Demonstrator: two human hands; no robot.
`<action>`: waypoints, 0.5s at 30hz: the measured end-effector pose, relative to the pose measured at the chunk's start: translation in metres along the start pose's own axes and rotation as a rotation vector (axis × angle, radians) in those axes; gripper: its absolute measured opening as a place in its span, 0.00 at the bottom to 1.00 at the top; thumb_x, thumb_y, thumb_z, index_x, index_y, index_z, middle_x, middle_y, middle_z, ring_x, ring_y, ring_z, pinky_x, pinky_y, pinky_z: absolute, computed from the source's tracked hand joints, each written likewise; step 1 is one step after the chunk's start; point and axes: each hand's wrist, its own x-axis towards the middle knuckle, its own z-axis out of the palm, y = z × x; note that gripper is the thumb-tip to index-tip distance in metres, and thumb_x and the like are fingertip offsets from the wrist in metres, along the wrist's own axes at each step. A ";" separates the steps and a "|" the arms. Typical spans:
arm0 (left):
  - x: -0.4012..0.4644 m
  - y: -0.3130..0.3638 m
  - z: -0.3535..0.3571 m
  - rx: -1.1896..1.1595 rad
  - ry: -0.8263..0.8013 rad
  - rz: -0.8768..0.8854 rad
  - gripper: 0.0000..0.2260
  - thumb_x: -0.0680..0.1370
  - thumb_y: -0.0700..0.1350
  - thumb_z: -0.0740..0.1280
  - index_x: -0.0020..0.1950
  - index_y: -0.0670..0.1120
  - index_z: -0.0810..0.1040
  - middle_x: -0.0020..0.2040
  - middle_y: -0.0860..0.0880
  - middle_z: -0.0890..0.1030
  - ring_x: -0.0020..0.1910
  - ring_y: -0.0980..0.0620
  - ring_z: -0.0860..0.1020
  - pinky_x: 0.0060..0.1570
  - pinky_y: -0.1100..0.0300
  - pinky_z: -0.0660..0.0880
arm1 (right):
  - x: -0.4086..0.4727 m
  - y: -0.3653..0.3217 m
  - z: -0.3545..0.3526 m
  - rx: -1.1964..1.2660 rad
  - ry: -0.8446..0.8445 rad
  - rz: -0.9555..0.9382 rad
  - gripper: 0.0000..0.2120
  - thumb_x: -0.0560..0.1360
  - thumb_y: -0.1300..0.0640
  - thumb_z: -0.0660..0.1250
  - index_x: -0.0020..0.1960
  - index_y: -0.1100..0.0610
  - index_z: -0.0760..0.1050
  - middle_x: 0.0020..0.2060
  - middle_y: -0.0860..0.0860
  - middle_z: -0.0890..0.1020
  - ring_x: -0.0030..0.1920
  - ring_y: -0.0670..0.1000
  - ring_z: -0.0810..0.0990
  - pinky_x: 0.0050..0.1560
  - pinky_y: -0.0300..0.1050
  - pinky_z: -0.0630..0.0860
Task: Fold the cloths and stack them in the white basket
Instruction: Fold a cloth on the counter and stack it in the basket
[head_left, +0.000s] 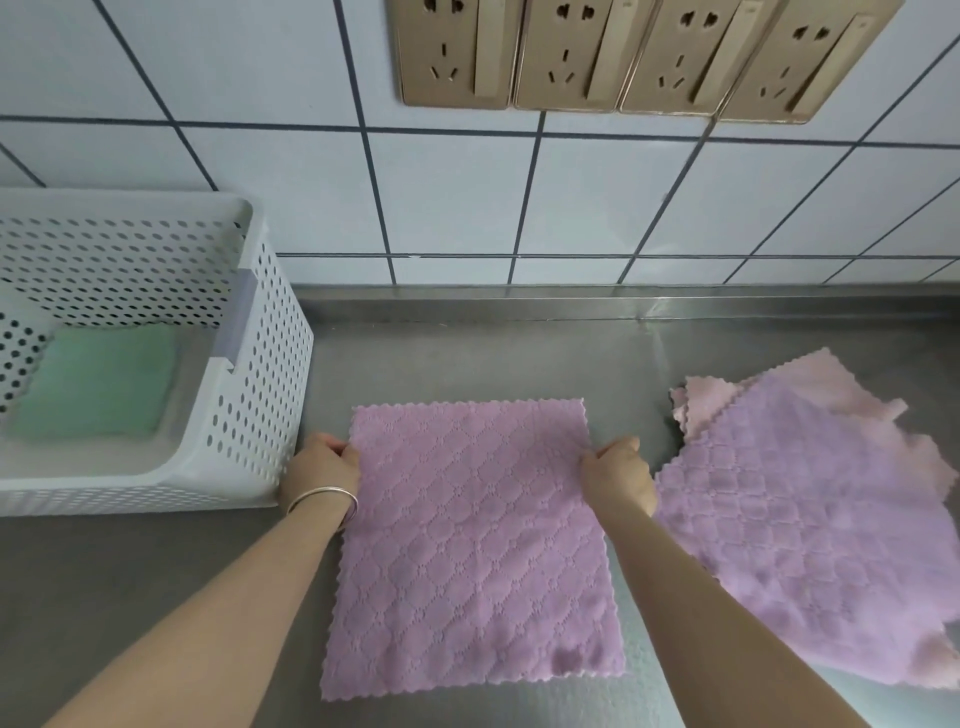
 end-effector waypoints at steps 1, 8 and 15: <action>-0.003 -0.001 -0.001 -0.025 0.001 0.020 0.10 0.77 0.46 0.62 0.53 0.43 0.77 0.52 0.39 0.81 0.51 0.39 0.78 0.48 0.53 0.73 | -0.003 0.003 -0.001 0.027 0.015 -0.050 0.13 0.78 0.53 0.59 0.58 0.60 0.65 0.51 0.59 0.79 0.49 0.59 0.78 0.43 0.48 0.71; -0.067 -0.027 -0.006 0.031 -0.203 0.497 0.05 0.75 0.44 0.66 0.42 0.51 0.70 0.39 0.53 0.78 0.40 0.50 0.77 0.40 0.61 0.71 | -0.061 0.053 0.012 -0.178 0.055 -0.808 0.06 0.74 0.55 0.67 0.50 0.54 0.75 0.43 0.48 0.78 0.41 0.50 0.79 0.35 0.43 0.79; -0.125 -0.083 0.007 0.229 -0.290 0.908 0.14 0.61 0.47 0.75 0.39 0.53 0.72 0.36 0.57 0.76 0.34 0.57 0.77 0.30 0.71 0.64 | -0.118 0.115 0.057 -0.328 0.165 -1.089 0.06 0.67 0.50 0.62 0.35 0.51 0.75 0.35 0.48 0.75 0.38 0.50 0.68 0.30 0.43 0.75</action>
